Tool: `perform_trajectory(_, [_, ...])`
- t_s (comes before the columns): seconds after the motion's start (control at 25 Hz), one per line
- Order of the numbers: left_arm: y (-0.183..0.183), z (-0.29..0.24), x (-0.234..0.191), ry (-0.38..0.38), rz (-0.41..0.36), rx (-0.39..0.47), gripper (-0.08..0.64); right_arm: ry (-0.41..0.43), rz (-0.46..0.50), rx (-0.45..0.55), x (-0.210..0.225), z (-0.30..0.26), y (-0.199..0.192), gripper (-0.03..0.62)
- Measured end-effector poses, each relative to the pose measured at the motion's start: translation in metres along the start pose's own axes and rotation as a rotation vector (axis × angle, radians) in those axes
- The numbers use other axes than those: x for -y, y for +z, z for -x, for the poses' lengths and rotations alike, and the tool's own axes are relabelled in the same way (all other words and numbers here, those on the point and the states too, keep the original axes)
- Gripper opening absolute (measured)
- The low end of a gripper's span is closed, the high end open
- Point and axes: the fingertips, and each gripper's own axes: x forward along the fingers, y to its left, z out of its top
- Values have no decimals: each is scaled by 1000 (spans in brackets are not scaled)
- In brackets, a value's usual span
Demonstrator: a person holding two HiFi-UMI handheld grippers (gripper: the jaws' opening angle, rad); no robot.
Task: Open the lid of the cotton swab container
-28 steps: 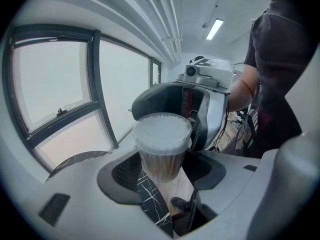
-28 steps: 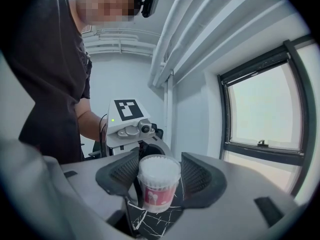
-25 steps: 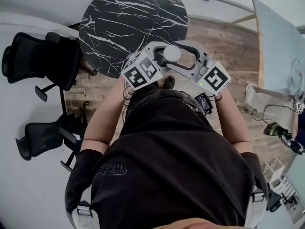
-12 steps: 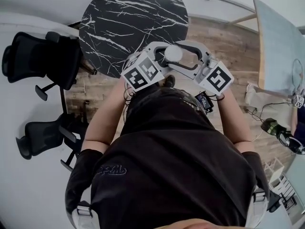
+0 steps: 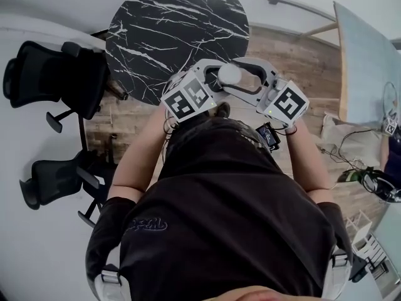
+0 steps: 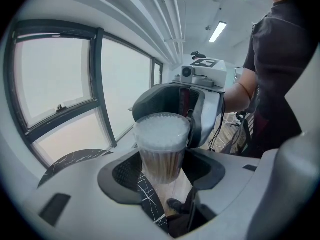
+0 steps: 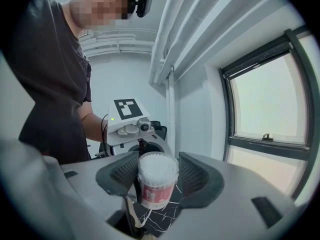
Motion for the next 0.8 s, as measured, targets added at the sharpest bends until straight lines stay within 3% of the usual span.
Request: perform_trajectory(0.8, [-7, -2, 3, -15, 54, 28, 256, 78, -8, -79, -2, -3, -13, 261])
